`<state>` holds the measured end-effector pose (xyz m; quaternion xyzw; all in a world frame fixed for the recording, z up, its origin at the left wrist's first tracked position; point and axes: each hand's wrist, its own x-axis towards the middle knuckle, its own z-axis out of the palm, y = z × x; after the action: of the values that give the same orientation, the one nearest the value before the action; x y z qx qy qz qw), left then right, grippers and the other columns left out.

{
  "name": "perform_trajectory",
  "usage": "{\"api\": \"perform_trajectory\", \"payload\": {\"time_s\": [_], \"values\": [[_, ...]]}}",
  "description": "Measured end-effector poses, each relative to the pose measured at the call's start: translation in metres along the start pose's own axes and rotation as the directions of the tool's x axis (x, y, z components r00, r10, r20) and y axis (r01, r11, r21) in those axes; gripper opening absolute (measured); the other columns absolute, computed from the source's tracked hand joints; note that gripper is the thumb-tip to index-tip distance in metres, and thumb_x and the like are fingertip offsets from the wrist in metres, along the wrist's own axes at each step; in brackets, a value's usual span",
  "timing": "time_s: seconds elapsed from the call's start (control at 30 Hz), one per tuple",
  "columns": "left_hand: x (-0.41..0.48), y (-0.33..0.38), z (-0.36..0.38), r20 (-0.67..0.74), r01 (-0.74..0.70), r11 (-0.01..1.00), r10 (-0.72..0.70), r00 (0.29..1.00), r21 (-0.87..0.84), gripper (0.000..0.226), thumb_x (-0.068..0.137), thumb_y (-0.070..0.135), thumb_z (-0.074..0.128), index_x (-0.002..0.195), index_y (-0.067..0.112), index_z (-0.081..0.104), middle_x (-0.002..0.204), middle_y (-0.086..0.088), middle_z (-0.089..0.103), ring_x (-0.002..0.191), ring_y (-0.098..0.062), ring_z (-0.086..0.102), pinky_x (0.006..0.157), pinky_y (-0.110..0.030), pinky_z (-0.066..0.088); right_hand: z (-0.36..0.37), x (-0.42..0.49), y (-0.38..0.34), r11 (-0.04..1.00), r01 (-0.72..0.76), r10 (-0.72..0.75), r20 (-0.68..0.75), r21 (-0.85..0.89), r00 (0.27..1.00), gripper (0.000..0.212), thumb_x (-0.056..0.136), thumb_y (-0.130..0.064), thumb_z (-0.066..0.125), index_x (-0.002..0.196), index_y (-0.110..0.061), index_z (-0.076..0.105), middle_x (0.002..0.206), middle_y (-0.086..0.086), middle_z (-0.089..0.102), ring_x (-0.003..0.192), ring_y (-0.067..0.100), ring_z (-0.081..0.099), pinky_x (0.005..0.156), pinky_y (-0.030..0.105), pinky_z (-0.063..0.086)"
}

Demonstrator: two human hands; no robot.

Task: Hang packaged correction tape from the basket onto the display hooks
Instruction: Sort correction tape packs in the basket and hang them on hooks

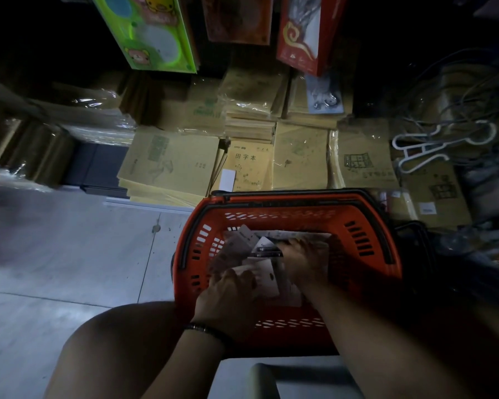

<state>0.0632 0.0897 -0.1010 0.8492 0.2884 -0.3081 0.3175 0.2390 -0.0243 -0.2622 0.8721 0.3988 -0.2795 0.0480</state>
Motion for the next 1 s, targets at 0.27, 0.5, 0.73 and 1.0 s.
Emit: {"api": "perform_trajectory", "payload": {"time_s": [0.27, 0.5, 0.73, 1.0], "values": [[-0.004, 0.004, -0.036, -0.148, -0.001, 0.928, -0.059, 0.987, -0.373, 0.018, 0.112, 0.046, 0.040, 0.116, 0.034, 0.052, 0.102, 0.008, 0.069, 0.090, -0.008, 0.068, 0.080, -0.031, 0.057, -0.050, -0.061, -0.001, 0.993, 0.120, -0.114, -0.348, -0.004, 0.930, 0.046, 0.085, -0.036, 0.054, 0.130, -0.040, 0.065, 0.121, -0.013, 0.066, 0.107, 0.022, 0.066, 0.088, 0.039, 0.051], [-0.026, 0.006, -0.057, -0.043, 0.046, 0.326, -0.261, 0.964, -0.944, 0.050, 0.105, 0.060, 0.047, 0.121, 0.020, 0.072, 0.129, -0.014, 0.072, 0.109, -0.031, 0.070, 0.095, -0.047, 0.056, -0.103, -0.122, -0.005, 0.890, 0.401, -0.251, -0.498, 0.219, 0.830, 0.092, 0.079, 0.008, 0.063, 0.150, -0.046, 0.041, 0.157, -0.009, 0.036, 0.136, 0.029, 0.049, 0.105, 0.044, 0.048], [-0.087, 0.024, -0.058, 0.116, 0.117, -0.040, 0.012, 0.993, -0.992, 0.049, 0.095, 0.045, 0.070, 0.120, 0.004, 0.079, 0.131, -0.025, 0.072, 0.120, -0.042, 0.071, 0.119, -0.056, 0.044, -0.175, -0.210, -0.014, 0.859, 0.512, -0.324, -0.764, 0.010, 0.558, 0.086, 0.065, 0.008, 0.064, 0.138, -0.037, 0.066, 0.140, 0.006, 0.057, 0.132, 0.031, 0.053, 0.106, 0.035, 0.038], [-0.150, 0.051, -0.075, -0.246, -0.238, -0.093, 0.081, 0.966, -0.967, 0.047, 0.088, 0.029, 0.080, 0.126, 0.005, 0.069, 0.135, -0.034, 0.064, 0.123, -0.053, 0.063, 0.113, -0.065, 0.043, -0.238, -0.267, -0.023, 0.839, 0.534, -0.358, -0.635, 0.103, 0.684, 0.081, 0.076, -0.020, 0.081, 0.145, -0.052, 0.051, 0.166, -0.019, 0.020, 0.151, 0.012, 0.027, 0.118, 0.041, 0.034]]}}
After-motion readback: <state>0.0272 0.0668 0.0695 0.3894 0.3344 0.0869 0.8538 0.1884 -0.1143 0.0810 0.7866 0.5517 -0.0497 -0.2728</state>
